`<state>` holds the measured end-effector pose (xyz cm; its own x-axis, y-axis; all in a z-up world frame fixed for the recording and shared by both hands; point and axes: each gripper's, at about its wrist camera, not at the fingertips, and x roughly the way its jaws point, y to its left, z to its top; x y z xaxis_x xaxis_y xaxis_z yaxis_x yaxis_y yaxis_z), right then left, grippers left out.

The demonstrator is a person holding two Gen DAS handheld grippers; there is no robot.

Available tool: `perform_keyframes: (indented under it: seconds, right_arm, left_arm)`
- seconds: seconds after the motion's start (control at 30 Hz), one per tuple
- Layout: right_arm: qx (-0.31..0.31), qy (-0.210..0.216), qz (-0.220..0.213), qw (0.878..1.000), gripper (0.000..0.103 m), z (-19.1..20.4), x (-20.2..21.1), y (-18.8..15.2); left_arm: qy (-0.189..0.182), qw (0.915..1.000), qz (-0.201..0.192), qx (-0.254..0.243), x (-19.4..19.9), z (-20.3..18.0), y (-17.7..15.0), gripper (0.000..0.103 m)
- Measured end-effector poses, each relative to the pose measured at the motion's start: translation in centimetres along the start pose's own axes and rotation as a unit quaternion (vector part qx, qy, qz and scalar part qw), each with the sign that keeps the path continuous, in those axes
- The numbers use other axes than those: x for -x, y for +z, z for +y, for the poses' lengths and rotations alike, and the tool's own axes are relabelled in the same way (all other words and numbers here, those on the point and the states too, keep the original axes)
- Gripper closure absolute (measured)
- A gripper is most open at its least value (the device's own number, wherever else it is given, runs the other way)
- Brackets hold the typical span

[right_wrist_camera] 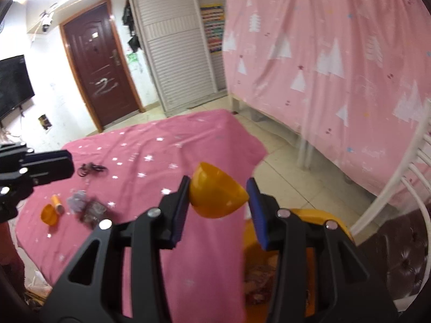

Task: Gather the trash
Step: 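Carry the wrapper and orange cup to the yellow bin and open both tools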

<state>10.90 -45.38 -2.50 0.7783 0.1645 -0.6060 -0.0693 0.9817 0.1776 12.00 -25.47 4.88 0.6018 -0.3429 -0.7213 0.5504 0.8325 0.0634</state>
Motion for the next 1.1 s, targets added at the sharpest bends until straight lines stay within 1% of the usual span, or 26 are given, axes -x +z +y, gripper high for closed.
perform_keyframes:
  seconds: [0.1,0.17,0.2,0.23,0.27,0.3,0.33,0.37,0.43,0.53,0.63,0.67,0.73,0.8,0.83,0.9,0.93,1.1]
  right_arm:
    - [-0.002,-0.015,0.006,1.000,0.063,-1.8,0.3,-0.7]
    - [-0.010,-0.020,0.008,1.000,0.063,-3.1,0.5,-1.4]
    - [-0.017,-0.022,0.010,1.000,0.063,-3.8,0.7,-1.7]
    - [-0.024,-0.023,0.012,0.999,0.063,-4.5,0.7,-2.0]
    - [-0.027,-0.024,0.014,0.999,0.063,-4.8,0.6,-2.2]
    - [-0.032,-0.025,0.017,0.999,0.063,-5.4,0.4,-2.3]
    - [-0.036,-0.025,0.018,0.999,0.063,-5.7,0.3,-2.4]
    - [-0.039,-0.022,0.019,0.999,0.063,-5.9,0.2,-2.4]
    - [-0.042,-0.018,0.022,0.999,0.063,-6.0,0.0,-2.5]
    - [-0.033,-0.022,0.031,0.999,0.063,-5.7,-0.3,-3.2]
    - [-0.030,-0.036,0.044,0.998,0.063,-6.1,-0.6,-4.0]
    - [-0.031,-0.040,0.047,0.998,0.063,-6.2,-0.6,-4.3]
    - [-0.033,-0.040,0.053,0.997,0.063,-6.5,-0.9,-4.5]
    - [-0.033,-0.041,0.055,0.997,0.062,-6.6,-1.0,-4.6]
    - [-0.032,-0.039,0.057,0.997,0.062,-6.6,-1.1,-4.7]
    - [-0.028,-0.039,0.062,0.997,0.062,-6.5,-1.4,-4.9]
    - [-0.027,-0.039,0.064,0.997,0.062,-6.5,-1.6,-4.9]
    - [-0.024,-0.042,0.071,0.996,0.062,-6.6,-2.0,-5.1]
  left_arm:
    - [0.003,1.0000,0.007,-0.006,-0.7,-1.1,0.5,0.093]
    - [0.006,0.9997,0.022,0.003,-1.3,-0.6,0.6,0.092]
    - [0.011,0.9993,0.035,0.009,-1.7,0.1,0.4,0.089]
    - [0.015,0.9988,0.045,0.015,-2.1,0.9,0.0,0.084]
    - [0.019,0.9982,0.054,0.019,-2.3,1.5,-0.4,0.060]
    - [0.023,0.9973,0.065,0.025,-2.7,2.3,-0.7,0.030]
    - [0.024,0.9964,0.074,0.034,-2.9,2.9,-1.3,0.021]
    - [0.027,0.9948,0.085,0.050,-3.2,3.8,-2.0,0.019]
    - [0.039,0.9925,0.099,0.060,-3.7,4.7,-3.0,0.019]
    - [0.032,0.9920,0.110,0.054,-4.1,5.1,-4.0,0.019]
    - [0.019,0.9945,0.099,0.029,-4.5,4.8,-4.3,0.021]
    - [0.010,0.9951,0.097,0.016,-4.6,4.8,-4.5,0.023]
    - [0.006,0.9949,0.100,-0.008,-5.1,4.7,-5.0,0.030]
    - [0.004,0.9942,0.105,-0.025,-5.5,4.7,-5.3,0.045]
    - [0.004,0.9935,0.109,-0.031,-5.7,4.8,-5.6,0.047]
    - [0.007,0.9922,0.118,-0.038,-6.3,5.0,-6.0,0.054]
    - [0.006,0.9919,0.120,-0.041,-6.4,5.2,-6.2,0.055]
    - [0.002,0.9922,0.113,-0.053,-6.3,4.7,-6.3,0.063]
